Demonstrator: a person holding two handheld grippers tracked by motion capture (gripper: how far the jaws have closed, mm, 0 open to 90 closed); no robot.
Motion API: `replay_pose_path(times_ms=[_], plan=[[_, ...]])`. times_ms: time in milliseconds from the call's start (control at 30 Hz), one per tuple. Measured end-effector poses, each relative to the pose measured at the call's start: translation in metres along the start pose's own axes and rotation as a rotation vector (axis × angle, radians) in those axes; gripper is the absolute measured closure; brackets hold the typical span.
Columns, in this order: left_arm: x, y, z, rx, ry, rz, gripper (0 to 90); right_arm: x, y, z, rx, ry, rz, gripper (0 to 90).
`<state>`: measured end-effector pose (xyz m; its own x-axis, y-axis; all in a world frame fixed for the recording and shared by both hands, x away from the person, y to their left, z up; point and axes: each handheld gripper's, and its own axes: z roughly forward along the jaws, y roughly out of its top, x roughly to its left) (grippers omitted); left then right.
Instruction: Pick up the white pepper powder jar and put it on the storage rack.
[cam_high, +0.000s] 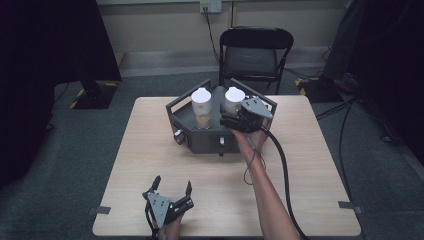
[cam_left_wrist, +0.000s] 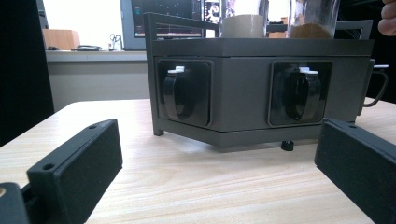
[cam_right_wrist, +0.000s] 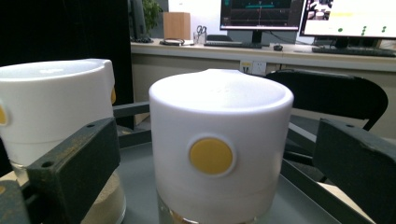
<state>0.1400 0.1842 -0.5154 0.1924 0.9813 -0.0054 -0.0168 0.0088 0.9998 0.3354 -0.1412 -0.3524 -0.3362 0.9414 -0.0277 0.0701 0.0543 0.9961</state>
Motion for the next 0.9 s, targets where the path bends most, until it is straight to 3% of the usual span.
replay_pose_path(times_ms=[100, 233, 700, 900], plan=[[0.0, 0.0, 0.0, 0.0, 0.003, 0.0, 0.1, 0.0, -0.003, -0.003, 0.0, -0.008, -0.015, 0.0], [0.0, 0.0, 0.0, 0.0, 0.003, 0.001, 0.0, -0.007, -0.003, -0.006, 0.011, 0.013, 0.011, 0.0], [0.0, 0.0, 0.0, 0.0, 0.003, 0.0, 0.0, -0.007, -0.015, -0.039, -0.079, 0.06, 0.01, 0.0], [0.0, 0.0, 0.0, 0.0, 0.003, 0.0, 0.0, -0.007, -0.02, -0.049, -0.072, 0.053, -0.01, 0.0]])
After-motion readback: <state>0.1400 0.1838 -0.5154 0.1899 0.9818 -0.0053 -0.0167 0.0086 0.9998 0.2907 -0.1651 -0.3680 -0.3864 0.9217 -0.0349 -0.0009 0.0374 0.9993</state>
